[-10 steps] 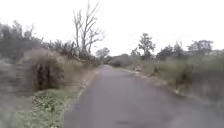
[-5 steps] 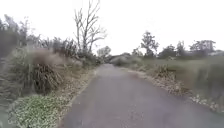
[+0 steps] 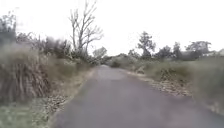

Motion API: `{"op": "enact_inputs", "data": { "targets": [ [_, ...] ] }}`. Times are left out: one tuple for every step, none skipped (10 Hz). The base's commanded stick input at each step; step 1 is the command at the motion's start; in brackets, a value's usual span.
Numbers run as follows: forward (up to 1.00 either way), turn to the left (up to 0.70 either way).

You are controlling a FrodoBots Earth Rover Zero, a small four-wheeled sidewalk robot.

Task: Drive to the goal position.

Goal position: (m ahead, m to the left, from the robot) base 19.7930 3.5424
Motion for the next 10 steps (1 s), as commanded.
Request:
{"op": "enact_inputs", "data": {
  "targets": [
    [1.0,0.0],
    [1.0,0.0],
    [1.0,0.0],
    [1.0,0.0],
    [1.0,0.0],
    [1.0,0.0],
    [1.0,0.0],
    [1.0,0.0],
    [1.0,0.0],
    [1.0,0.0]
  ]
}}
